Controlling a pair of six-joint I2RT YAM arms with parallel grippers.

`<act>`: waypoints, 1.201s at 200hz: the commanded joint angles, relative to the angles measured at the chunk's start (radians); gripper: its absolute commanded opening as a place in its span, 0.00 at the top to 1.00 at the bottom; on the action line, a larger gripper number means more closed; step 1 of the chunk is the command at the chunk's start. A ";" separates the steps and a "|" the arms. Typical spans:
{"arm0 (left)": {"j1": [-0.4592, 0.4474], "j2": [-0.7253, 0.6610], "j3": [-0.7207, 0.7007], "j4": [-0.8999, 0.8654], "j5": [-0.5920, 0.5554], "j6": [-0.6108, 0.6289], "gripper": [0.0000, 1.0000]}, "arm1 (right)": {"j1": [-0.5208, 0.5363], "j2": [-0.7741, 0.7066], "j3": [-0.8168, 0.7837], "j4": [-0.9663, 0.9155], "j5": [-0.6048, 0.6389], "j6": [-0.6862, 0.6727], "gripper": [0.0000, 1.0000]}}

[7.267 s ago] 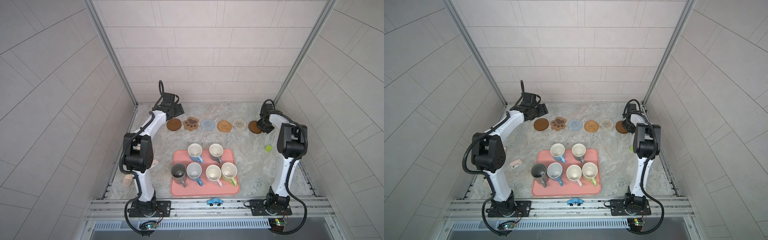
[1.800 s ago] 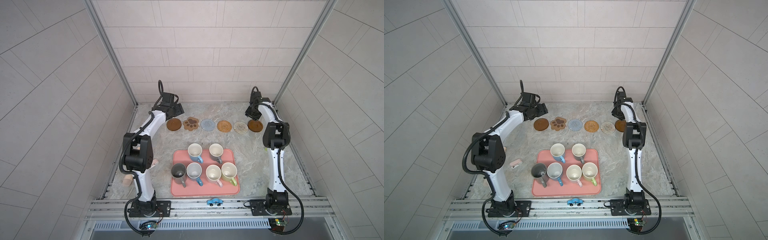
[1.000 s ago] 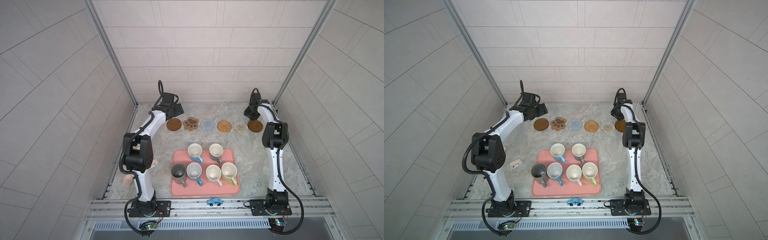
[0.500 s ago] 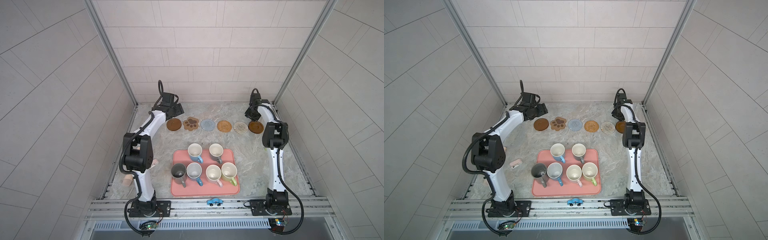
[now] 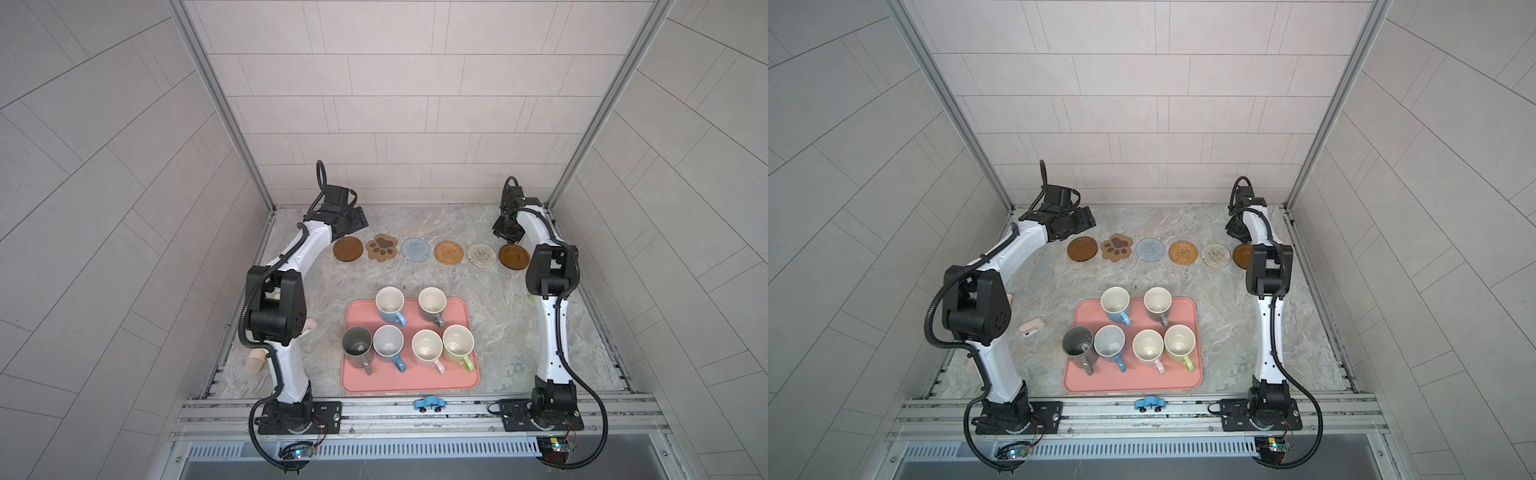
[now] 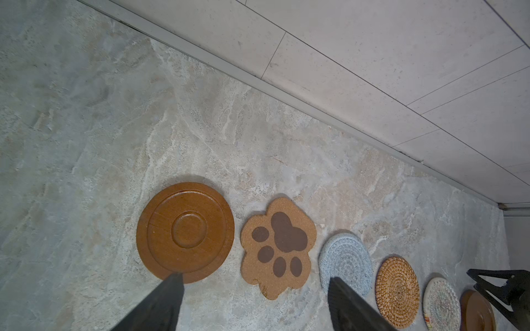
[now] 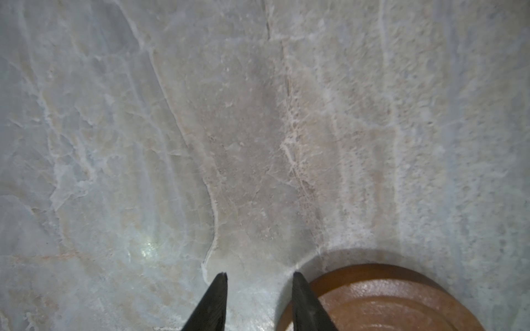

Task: Place cups on coasters
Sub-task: Move the coaster to the top-right of the table.

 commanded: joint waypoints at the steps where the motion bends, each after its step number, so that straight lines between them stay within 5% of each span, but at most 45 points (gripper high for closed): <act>1: 0.008 -0.026 0.000 0.011 -0.006 -0.011 0.14 | -0.005 -0.079 -0.005 -0.019 0.005 -0.009 0.60; 52: 0.008 -0.031 -0.001 0.016 -0.009 -0.011 0.14 | -0.003 -0.183 -0.096 -0.015 0.018 -0.030 0.60; 179: 0.014 -0.106 -0.067 0.086 -0.095 0.040 0.13 | -0.003 -0.785 -0.979 0.431 0.110 -0.121 0.58; 240: 0.015 -0.152 -0.137 0.122 -0.142 0.062 0.10 | 0.023 -1.026 -1.222 0.554 0.148 -0.253 0.51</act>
